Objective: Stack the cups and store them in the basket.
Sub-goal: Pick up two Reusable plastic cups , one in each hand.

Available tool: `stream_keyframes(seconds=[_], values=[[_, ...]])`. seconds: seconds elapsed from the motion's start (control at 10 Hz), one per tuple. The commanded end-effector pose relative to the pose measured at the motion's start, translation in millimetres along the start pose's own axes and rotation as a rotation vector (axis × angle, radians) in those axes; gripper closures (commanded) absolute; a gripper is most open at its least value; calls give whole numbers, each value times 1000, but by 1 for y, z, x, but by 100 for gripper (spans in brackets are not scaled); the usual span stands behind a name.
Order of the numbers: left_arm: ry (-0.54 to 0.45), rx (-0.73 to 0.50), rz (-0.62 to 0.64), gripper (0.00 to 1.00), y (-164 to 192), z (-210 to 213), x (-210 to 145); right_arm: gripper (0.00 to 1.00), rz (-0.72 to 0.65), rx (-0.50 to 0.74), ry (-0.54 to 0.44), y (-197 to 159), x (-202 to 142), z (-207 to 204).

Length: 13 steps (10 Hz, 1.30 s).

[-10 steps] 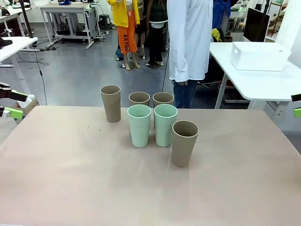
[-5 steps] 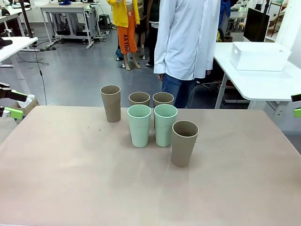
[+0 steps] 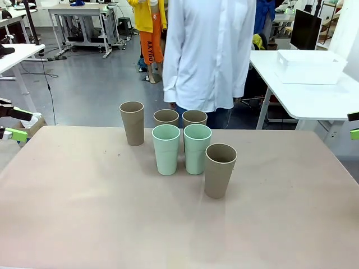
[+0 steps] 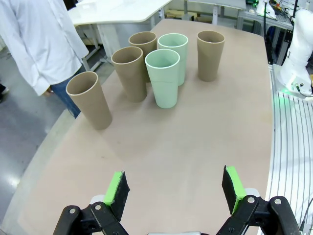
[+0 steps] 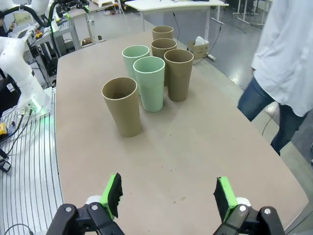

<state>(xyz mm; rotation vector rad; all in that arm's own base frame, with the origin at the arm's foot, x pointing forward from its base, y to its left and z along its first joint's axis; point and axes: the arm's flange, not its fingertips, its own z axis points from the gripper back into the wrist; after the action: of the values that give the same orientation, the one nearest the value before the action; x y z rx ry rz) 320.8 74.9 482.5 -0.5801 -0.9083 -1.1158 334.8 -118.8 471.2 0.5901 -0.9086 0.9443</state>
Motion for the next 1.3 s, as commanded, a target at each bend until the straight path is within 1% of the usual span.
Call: stream_keyframes(seconds=[0.0, 1.2], values=[[-23, -1, -17, 0, 2, 0, 0, 0, 25, 0, -29, -4, 1, 0], [-23, -1, -17, 0, 2, 0, 0, 0, 25, 0, -29, -4, 1, 0]])
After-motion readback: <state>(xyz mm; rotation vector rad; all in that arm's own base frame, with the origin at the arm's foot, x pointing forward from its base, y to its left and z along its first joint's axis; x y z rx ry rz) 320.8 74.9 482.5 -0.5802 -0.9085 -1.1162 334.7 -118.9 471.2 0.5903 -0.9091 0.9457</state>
